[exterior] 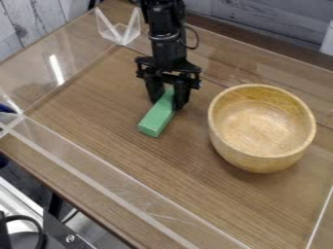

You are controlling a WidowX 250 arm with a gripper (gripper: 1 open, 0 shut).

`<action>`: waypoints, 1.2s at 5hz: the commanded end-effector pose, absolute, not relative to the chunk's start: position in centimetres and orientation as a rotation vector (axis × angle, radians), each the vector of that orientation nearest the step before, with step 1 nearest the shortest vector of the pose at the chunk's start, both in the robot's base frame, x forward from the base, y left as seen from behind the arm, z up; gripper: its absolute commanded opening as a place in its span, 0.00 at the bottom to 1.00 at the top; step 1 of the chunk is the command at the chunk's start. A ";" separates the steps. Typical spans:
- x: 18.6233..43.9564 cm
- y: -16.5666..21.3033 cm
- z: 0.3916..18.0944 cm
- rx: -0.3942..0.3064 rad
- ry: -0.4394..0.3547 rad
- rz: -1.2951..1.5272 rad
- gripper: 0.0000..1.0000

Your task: Remove the green block from inside the brown bowl and put it on the table

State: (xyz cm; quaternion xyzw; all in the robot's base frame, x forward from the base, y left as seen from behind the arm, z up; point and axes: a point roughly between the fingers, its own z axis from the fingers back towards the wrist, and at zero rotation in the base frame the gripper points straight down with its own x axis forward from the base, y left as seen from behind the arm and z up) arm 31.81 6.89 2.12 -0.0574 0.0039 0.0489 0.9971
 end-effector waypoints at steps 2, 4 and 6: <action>31.7 7.4 4.8 -0.152 -0.004 0.112 1.00; 30.7 7.3 10.3 -0.227 -0.045 0.169 1.00; 30.8 7.5 14.1 -0.164 -0.102 0.170 1.00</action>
